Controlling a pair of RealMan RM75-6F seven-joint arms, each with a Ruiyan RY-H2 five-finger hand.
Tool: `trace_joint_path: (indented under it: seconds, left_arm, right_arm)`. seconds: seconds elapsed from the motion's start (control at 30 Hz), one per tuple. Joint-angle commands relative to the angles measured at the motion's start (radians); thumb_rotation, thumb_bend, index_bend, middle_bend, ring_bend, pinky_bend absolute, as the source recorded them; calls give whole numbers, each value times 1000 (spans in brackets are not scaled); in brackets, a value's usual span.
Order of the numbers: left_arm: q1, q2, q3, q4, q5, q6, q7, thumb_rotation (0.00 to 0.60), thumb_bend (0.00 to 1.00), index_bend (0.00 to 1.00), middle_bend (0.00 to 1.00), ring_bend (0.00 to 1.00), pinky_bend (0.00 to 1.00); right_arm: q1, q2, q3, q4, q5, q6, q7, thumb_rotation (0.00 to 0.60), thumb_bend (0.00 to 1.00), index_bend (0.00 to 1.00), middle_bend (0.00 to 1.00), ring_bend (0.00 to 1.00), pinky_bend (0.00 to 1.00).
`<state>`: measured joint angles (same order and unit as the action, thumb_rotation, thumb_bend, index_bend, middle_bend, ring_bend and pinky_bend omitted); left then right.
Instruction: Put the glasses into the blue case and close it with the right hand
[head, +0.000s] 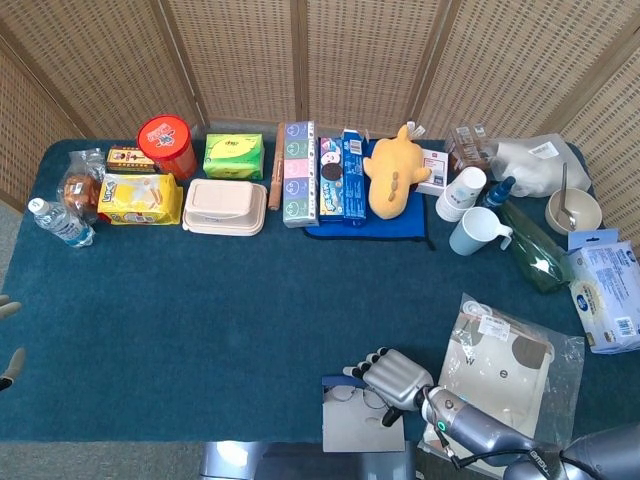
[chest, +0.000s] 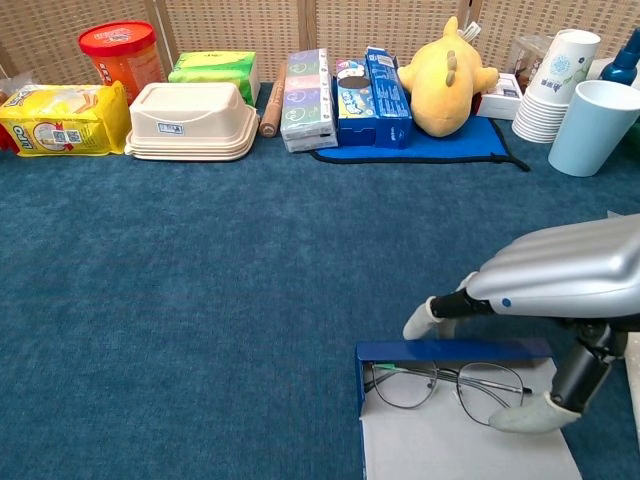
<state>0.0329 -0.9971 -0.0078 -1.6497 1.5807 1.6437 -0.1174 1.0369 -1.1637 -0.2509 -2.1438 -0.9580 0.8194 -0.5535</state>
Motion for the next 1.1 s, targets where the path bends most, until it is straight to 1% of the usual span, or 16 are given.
trace_joint_path:
  seconds: [0.03, 0.2, 0.33, 0.4, 0.5, 0.57, 0.73, 0.93, 1.1]
  left_arm:
    - [2, 2, 0, -2, 0, 3, 1, 600, 356, 214, 201, 169, 214]
    - [3, 3, -4, -3, 1, 8, 1, 600, 356, 214, 202, 169, 214]
    - [0, 1, -7, -1, 2, 7, 0, 600, 356, 214, 203, 169, 214]
    - [-2, 0, -8, 0, 3, 5, -1, 600, 356, 214, 203, 169, 214]
    - [-13, -2, -12, 1, 4, -8, 0, 600, 355, 214, 203, 169, 213]
    - [-17, -2, -14, 0, 5, -11, 1, 600, 356, 214, 203, 169, 213]
    - [-25, -2, -17, -2, 7, -18, 3, 600, 356, 214, 204, 169, 213]
    - [-35, -1, -22, -2, 5, -29, 0, 600, 356, 214, 204, 169, 213]
    - [-45, -2, -30, 2, 3, -34, -10, 600, 356, 214, 204, 169, 214]
  right_arm:
    - [-17, -5, 9, 11, -31, 12, -1, 288, 318, 106, 238, 193, 231]
    - [-50, -14, 31, 24, -97, 54, 4, 291, 317, 59, 201, 154, 221]
    - [-86, -22, 46, 36, -162, 99, 10, 296, 319, 6, 141, 92, 194]
    - [-106, -30, 48, 44, -189, 125, 4, 301, 321, 0, 103, 50, 175]
    - [-173, -67, 38, 75, -267, 206, -20, 303, 321, 0, 46, 4, 153]
    - [-197, -86, 38, 94, -295, 230, -31, 304, 321, 0, 22, 0, 147]
    - [-257, -139, 37, 155, -363, 276, -66, 318, 313, 0, 1, 0, 138]
    - [-315, -180, 31, 191, -405, 303, -111, 317, 284, 0, 0, 0, 124]
    - [-345, -209, 34, 209, -432, 310, -149, 319, 280, 0, 0, 0, 124]
